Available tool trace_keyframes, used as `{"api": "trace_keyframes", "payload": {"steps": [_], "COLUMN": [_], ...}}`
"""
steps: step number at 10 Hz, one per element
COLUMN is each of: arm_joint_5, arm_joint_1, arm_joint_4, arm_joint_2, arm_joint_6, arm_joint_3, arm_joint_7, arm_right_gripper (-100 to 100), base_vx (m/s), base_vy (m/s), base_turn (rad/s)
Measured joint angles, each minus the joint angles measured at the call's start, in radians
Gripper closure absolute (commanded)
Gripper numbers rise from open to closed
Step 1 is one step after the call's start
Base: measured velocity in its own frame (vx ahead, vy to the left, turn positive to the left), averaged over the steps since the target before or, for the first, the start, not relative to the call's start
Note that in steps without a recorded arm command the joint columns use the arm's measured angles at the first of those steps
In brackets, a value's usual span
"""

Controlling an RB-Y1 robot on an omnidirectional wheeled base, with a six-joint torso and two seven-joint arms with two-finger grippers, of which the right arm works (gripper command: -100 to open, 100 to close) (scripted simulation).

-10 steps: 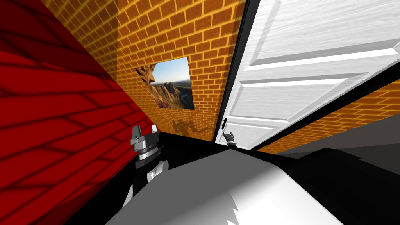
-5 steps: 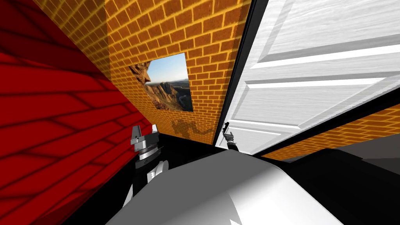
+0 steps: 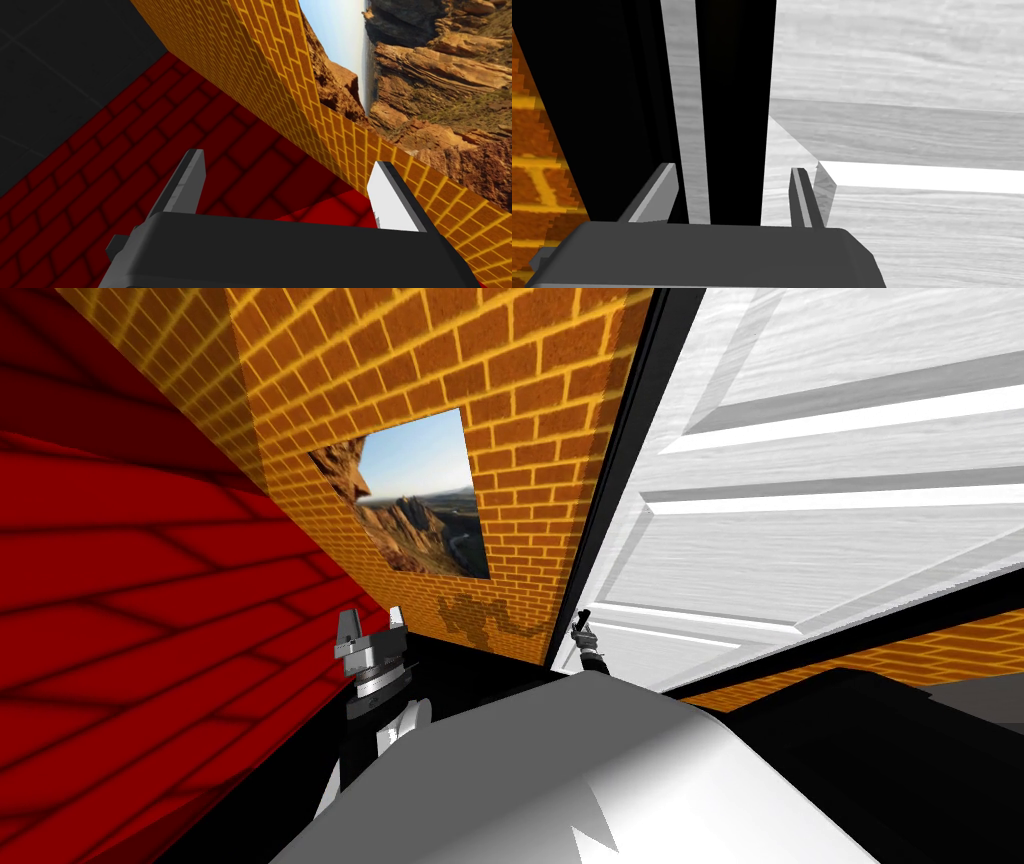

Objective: Pull the door open

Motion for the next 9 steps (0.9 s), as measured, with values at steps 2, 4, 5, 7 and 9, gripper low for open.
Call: {"api": "trace_keyframes", "payload": {"steps": [2,4,5,7,9], "arm_joint_5": [-0.001,-0.001,-0.001,0.007,0.016], "arm_joint_1": [-0.002,-0.002,-0.002,-0.002,0.011], "arm_joint_4": [-0.001,-0.001,-0.001,-0.005,-0.018], "arm_joint_2": [-0.002,-0.002,-0.002,-0.014,-0.023], "arm_joint_6": [0.001,0.001,0.001,-0.005,-0.003], "arm_joint_3": [-0.002,-0.002,-0.002,0.013,0.034], "arm_joint_7": [0.000,0.000,0.000,-0.015,-0.029], "arm_right_gripper": [100,100,100,100,100], "base_vx": [-0.004,0.000,-0.130,-0.188,-0.214], "base_vy": [0.002,0.000,-0.028,-0.012,-0.006], "base_turn": [0.001,0.000,0.085,0.083,0.086]}}
